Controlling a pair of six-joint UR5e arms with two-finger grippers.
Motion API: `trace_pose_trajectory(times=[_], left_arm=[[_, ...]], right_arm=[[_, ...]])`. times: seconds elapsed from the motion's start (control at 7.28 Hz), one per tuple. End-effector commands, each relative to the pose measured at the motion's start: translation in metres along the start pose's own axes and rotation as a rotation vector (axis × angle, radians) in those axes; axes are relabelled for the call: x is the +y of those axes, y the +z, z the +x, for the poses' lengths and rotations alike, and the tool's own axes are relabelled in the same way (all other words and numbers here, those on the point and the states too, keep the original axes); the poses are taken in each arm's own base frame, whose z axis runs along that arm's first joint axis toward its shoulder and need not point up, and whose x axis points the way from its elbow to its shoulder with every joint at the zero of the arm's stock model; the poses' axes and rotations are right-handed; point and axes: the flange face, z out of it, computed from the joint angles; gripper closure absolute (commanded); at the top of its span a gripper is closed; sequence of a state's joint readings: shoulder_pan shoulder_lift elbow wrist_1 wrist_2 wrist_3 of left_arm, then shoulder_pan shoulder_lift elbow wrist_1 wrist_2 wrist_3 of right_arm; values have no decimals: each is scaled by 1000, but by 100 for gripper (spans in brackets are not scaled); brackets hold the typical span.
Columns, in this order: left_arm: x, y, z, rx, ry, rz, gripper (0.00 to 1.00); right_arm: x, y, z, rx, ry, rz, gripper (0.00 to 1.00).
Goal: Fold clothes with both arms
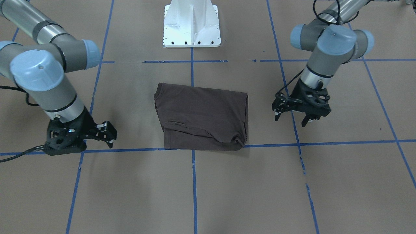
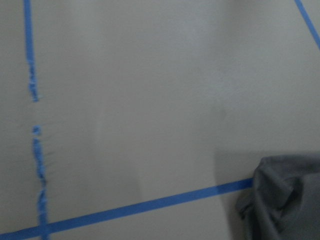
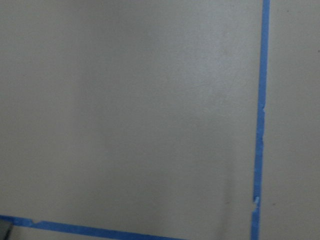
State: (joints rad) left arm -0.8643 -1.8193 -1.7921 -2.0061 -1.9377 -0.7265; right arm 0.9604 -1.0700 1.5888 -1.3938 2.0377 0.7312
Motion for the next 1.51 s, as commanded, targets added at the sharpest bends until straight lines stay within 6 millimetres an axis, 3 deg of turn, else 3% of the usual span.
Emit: trace_pose_trajectory(times=[0.0,0.27,0.41,0.55,0.69,0.82,0.96,1.1,1.24,1.37], left_arm=[[33,-73,-117,-21,140,-17,0],[68,-131,-235,-50,228,-32,0],[98,-151,-277,-56,141,-42,0],[138,-153,-310,-86,60,-82,0],[159,-153,-350,-110,-5,-100,0],[178,-155,-382,-130,44,-119,0],[197,-153,-411,-139,23,-172,0],[203,-152,-416,-138,-20,-210,0],[208,-159,-421,-101,-71,-215,0],[228,-155,-424,-72,-78,-242,0]], right_arm=[[11,-34,145,0,-132,-42,0],[40,-61,277,19,-187,-110,0],[52,-79,326,8,-208,-179,0],[75,-89,375,27,-207,-240,0],[136,-80,427,43,-138,-284,0],[183,-78,466,48,-85,-266,0],[217,-81,490,51,-52,-239,0],[246,-80,505,53,-13,-251,0],[257,-79,510,52,-2,-256,0],[259,-82,513,52,3,-250,0]])
